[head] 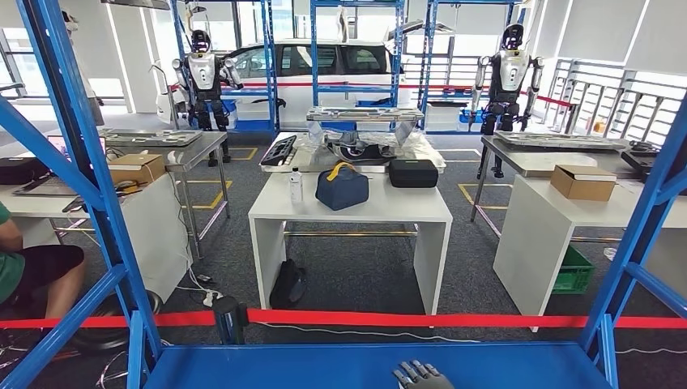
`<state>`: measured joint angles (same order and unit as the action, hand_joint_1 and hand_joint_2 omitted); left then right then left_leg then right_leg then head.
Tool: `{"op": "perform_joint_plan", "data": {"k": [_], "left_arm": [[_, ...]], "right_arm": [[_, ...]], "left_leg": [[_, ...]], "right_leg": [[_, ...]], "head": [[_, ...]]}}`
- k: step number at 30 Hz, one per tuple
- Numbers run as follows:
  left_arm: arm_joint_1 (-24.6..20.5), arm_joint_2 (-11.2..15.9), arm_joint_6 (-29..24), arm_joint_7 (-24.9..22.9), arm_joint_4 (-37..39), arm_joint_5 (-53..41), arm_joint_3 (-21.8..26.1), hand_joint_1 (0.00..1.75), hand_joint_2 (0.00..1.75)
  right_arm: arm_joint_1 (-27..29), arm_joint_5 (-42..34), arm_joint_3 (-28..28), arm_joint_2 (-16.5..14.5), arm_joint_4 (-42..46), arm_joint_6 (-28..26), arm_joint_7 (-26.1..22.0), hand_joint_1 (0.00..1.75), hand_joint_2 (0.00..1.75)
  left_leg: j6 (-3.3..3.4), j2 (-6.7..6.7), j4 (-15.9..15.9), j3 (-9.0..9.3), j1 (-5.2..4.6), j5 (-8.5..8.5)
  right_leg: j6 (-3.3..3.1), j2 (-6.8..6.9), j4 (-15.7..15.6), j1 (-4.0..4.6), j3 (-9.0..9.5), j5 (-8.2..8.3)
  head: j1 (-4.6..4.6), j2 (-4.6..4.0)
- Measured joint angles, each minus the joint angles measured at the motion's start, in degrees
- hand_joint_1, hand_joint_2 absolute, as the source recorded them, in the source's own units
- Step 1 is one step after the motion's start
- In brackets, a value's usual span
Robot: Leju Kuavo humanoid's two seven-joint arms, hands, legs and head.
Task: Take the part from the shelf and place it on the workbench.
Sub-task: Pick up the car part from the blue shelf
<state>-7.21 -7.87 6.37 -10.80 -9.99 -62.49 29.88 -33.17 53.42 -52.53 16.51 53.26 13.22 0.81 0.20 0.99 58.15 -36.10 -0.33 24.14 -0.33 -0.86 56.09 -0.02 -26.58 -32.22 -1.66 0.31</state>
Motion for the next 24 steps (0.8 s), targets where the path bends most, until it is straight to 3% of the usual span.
{"op": "perform_joint_plan", "data": {"k": [20,24], "left_arm": [[-0.02,0.04,0.1,0.02,0.0,0.2,0.71,0.0,0.0],[0.14,-0.07,-1.21,0.1,0.0,0.25,0.92,0.0,0.0]], "right_arm": [[0.32,0.49,-0.89,0.1,-0.55,-0.36,0.91,0.0,1.75],[1.11,2.8,-0.89,0.2,-0.31,-2.27,3.77,0.0,1.75]], "left_leg": [[0.0,0.01,0.0,0.0,0.0,0.0],[0.0,0.02,0.0,0.0,0.0,0.0]], "right_leg": [[0.0,0.0,0.0,-0.01,0.0,0.0],[0.0,0.01,0.0,0.0,0.0,0.0]], "head": [[0.0,0.0],[0.0,0.0]]}}
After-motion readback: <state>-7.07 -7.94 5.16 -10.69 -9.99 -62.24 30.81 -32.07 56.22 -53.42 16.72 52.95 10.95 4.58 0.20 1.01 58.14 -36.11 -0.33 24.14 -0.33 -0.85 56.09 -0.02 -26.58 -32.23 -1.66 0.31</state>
